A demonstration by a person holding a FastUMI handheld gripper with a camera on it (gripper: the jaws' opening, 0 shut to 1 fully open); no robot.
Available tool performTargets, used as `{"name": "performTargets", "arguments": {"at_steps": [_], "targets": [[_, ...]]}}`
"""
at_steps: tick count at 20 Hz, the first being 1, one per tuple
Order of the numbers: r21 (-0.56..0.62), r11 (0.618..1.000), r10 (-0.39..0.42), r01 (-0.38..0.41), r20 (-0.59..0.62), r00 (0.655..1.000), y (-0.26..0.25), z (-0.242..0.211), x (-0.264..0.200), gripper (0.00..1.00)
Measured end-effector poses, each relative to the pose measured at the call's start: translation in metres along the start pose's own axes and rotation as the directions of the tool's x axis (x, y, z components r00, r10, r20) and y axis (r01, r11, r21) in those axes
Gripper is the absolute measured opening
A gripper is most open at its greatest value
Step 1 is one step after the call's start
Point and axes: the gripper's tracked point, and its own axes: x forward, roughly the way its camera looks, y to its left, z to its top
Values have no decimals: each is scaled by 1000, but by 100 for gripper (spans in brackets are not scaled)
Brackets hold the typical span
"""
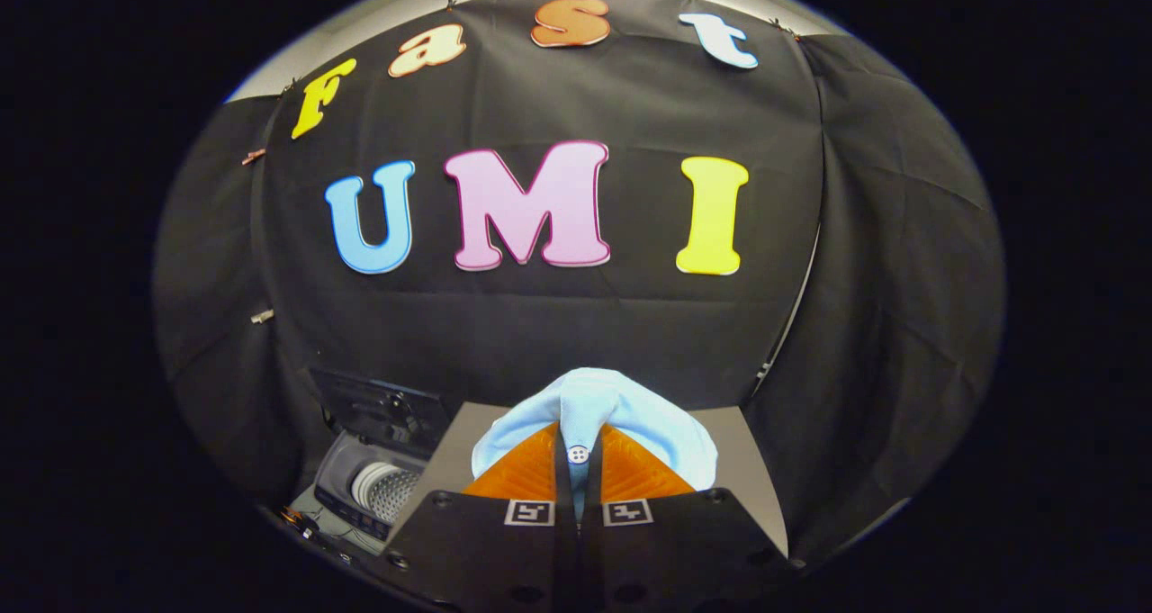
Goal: Put the clothes into the washing machine and then close the washing machine lid.
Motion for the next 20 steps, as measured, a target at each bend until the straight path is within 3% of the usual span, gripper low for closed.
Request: {"name": "performTargets", "arguments": {"at_steps": [10, 20], "targets": [[-4, 994, 105, -105, 151, 983, 83, 86, -39, 5], [-82, 959, 279, -270, 132, 951, 227, 73, -31, 5]]}}
